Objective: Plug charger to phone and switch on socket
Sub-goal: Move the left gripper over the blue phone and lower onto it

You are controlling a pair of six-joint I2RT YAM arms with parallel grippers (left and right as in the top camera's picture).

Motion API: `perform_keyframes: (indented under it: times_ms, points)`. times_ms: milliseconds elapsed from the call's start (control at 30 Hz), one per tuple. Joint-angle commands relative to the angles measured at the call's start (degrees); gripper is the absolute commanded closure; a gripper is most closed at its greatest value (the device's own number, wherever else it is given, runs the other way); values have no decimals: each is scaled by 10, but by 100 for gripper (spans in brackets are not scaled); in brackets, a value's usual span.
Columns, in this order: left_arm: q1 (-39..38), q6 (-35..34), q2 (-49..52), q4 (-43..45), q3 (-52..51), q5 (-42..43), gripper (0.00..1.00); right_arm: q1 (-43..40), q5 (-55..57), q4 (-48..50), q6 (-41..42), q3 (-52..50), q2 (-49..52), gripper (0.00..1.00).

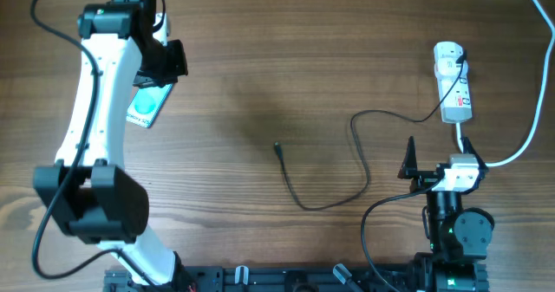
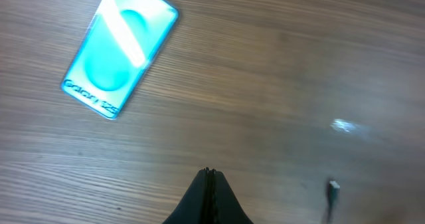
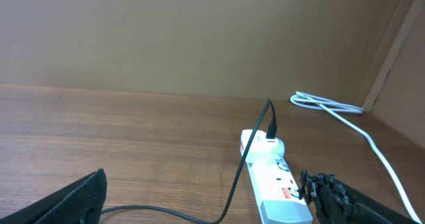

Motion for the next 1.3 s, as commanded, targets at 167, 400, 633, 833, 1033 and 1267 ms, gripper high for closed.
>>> perform_keyframes:
  times_ms: [167,400,633,833,1033,1267]
  points:
    - [1,-133,46,43,8,-190,94,3,-7,3,-3,-1,-6,0]
    - [43,-167,76,65,8,-211,85,3,-7,3,-3,-1,-6,0]
    - [107,-172,111,89,0,-211,82,3,-7,3,-3,-1,-6,0]
    - [151,-172,143,114,0,-211,67,3,-7,3,-3,-1,-6,0]
    - [178,-172,172,127,0,-209,22,3,-7,3,-3,-1,-6,0]
    - [183,-172,195,143,-5,-204,0,3,-7,3,-3,-1,-6,0]
